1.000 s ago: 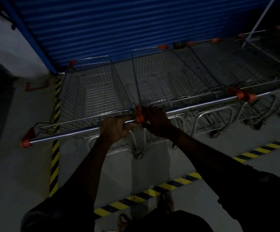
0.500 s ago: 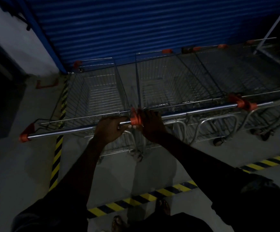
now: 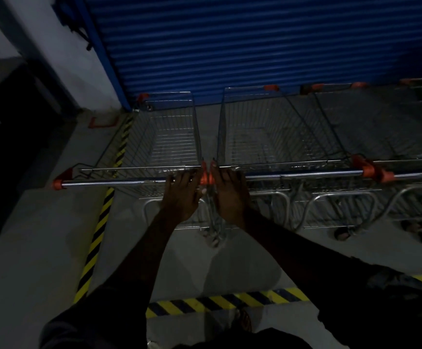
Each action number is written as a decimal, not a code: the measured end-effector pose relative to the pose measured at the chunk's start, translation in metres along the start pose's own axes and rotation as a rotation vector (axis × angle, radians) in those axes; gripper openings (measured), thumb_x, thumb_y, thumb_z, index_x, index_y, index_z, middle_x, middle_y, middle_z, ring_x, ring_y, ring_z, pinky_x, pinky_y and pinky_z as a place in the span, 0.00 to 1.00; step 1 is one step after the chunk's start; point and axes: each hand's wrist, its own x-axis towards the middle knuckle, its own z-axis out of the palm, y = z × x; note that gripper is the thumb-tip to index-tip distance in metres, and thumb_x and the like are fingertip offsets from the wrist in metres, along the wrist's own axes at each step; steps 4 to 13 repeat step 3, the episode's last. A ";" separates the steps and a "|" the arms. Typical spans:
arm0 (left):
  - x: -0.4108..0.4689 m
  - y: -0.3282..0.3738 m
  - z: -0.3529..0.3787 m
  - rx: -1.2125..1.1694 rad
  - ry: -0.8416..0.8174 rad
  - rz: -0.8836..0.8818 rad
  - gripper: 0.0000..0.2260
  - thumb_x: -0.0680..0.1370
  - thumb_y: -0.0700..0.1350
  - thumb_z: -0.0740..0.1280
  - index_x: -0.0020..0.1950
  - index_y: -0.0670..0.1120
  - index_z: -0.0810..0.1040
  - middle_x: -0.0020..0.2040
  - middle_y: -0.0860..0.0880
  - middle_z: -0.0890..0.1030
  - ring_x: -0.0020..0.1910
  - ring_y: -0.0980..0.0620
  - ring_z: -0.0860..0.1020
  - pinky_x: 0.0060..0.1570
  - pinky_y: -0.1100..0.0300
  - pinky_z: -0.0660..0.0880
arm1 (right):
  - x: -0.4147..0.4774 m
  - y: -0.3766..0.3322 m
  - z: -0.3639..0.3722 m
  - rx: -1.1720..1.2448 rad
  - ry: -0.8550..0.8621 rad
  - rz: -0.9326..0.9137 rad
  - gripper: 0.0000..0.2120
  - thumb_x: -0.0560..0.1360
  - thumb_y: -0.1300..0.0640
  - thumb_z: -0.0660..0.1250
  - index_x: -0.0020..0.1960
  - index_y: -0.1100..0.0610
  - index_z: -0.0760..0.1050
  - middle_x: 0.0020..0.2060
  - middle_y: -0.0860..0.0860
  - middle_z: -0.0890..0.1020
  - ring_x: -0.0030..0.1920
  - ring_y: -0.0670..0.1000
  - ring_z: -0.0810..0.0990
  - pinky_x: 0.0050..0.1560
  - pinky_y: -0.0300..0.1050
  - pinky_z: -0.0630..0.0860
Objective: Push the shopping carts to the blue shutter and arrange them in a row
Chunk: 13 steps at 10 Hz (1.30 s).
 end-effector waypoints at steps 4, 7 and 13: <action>-0.035 0.049 -0.027 -0.144 -0.100 0.044 0.36 0.77 0.49 0.68 0.83 0.49 0.56 0.82 0.46 0.59 0.80 0.44 0.60 0.68 0.43 0.68 | -0.071 0.015 -0.030 0.082 -0.038 0.058 0.38 0.64 0.53 0.75 0.72 0.63 0.72 0.70 0.61 0.75 0.70 0.66 0.72 0.65 0.65 0.73; -0.035 0.049 -0.027 -0.144 -0.100 0.044 0.36 0.77 0.49 0.68 0.83 0.49 0.56 0.82 0.46 0.59 0.80 0.44 0.60 0.68 0.43 0.68 | -0.071 0.015 -0.030 0.082 -0.038 0.058 0.38 0.64 0.53 0.75 0.72 0.63 0.72 0.70 0.61 0.75 0.70 0.66 0.72 0.65 0.65 0.73; -0.035 0.049 -0.027 -0.144 -0.100 0.044 0.36 0.77 0.49 0.68 0.83 0.49 0.56 0.82 0.46 0.59 0.80 0.44 0.60 0.68 0.43 0.68 | -0.071 0.015 -0.030 0.082 -0.038 0.058 0.38 0.64 0.53 0.75 0.72 0.63 0.72 0.70 0.61 0.75 0.70 0.66 0.72 0.65 0.65 0.73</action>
